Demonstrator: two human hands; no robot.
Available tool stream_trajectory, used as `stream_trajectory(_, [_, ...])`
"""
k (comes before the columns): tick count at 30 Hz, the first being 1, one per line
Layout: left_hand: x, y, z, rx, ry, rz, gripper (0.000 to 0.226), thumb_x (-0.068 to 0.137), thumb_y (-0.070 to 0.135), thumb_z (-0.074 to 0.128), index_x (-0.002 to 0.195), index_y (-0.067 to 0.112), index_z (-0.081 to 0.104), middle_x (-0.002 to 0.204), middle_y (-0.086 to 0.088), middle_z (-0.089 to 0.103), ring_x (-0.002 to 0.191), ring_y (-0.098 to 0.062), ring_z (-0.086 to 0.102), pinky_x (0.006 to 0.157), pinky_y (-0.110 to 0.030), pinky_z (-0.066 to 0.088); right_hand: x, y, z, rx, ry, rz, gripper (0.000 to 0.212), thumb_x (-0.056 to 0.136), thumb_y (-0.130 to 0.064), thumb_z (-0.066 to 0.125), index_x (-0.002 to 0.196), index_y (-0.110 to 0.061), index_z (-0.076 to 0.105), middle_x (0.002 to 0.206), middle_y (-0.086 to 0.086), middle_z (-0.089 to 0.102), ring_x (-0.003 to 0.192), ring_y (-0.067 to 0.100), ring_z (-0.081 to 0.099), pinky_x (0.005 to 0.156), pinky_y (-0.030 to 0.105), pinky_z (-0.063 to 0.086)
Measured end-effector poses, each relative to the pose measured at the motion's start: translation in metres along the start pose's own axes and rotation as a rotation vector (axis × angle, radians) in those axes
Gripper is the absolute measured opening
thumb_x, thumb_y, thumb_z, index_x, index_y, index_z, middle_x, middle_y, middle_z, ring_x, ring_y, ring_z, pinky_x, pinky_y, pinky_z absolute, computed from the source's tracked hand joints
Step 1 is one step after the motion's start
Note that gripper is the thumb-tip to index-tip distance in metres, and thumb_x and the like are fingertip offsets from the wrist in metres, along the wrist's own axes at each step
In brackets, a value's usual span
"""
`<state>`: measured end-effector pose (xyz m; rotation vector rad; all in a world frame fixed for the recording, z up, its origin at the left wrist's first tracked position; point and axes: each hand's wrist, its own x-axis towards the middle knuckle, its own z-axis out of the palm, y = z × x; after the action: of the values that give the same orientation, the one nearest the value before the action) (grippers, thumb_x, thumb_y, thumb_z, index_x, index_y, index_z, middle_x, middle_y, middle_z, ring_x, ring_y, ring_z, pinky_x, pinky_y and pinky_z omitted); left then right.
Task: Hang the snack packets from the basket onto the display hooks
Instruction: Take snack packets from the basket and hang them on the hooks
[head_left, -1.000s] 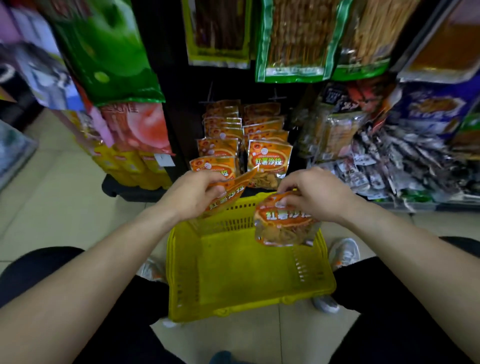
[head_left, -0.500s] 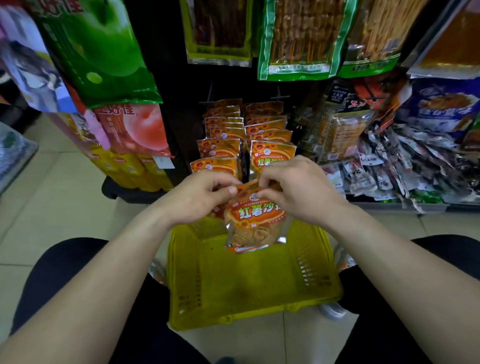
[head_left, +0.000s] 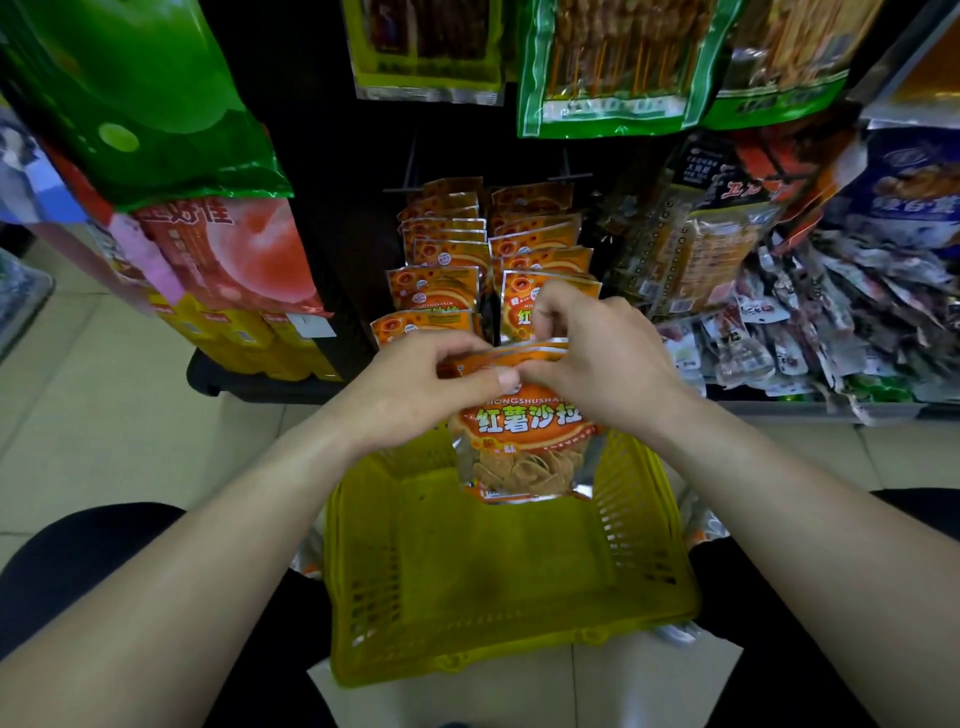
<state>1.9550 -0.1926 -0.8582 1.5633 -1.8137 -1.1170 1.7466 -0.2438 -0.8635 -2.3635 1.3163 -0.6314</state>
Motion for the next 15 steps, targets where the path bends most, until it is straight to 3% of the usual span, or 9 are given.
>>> stream_trajectory(3, [0.003, -0.004, 0.004, 0.171, 0.082, 0.064, 0.008, 0.089, 0.043, 0.071, 0.094, 0.041, 0.066, 0.09, 0.022, 0.069, 0.089, 0.005, 0.064, 0.069, -0.018, 0.05, 0.003, 0.001, 0.002, 0.033, 0.008, 0.045, 0.052, 0.061, -0.066, 0.076, 0.081, -0.033, 0.042, 0.063, -0.01, 0.054, 0.062, 0.01, 0.054, 0.052, 0.035, 0.043])
stream_trajectory(7, [0.004, -0.003, 0.002, 0.126, 0.202, 0.066, 0.016, 0.089, 0.032, 0.073, 0.093, 0.045, 0.065, 0.091, 0.024, 0.068, 0.087, 0.006, 0.065, 0.066, -0.013, 0.051, 0.01, 0.002, -0.003, 0.122, -0.038, 0.046, 0.042, 0.058, -0.068, 0.077, 0.074, -0.038, 0.053, 0.068, -0.014, 0.063, 0.068, 0.005, 0.061, 0.06, 0.037, 0.052])
stream_trajectory(10, [0.005, -0.003, -0.002, 0.036, 0.241, 0.03, 0.02, 0.086, 0.029, 0.077, 0.09, 0.045, 0.064, 0.093, 0.02, 0.07, 0.086, 0.002, 0.068, 0.065, -0.018, 0.055, 0.013, 0.008, -0.01, 0.233, -0.132, 0.039, 0.032, 0.065, -0.043, 0.089, 0.083, -0.041, 0.062, 0.081, -0.016, 0.069, 0.074, 0.0, 0.065, 0.067, 0.035, 0.056])
stream_trajectory(12, [0.006, -0.003, -0.004, -0.007, 0.258, 0.008, 0.024, 0.085, 0.026, 0.078, 0.09, 0.044, 0.063, 0.097, 0.016, 0.071, 0.087, -0.003, 0.069, 0.067, -0.022, 0.058, 0.013, 0.015, -0.012, 0.267, -0.14, 0.05, 0.03, 0.073, -0.029, 0.086, 0.087, -0.042, 0.064, 0.086, -0.016, 0.069, 0.079, -0.003, 0.064, 0.07, 0.03, 0.056])
stream_trajectory(15, [0.006, -0.001, -0.007, -0.026, 0.289, 0.009, 0.026, 0.084, 0.023, 0.079, 0.093, 0.042, 0.064, 0.104, 0.015, 0.069, 0.096, -0.006, 0.067, 0.072, -0.025, 0.057, 0.013, 0.022, -0.013, 0.306, -0.102, 0.087, 0.017, 0.08, -0.031, 0.081, 0.087, -0.038, 0.067, 0.089, -0.015, 0.07, 0.084, -0.005, 0.063, 0.072, 0.025, 0.053])
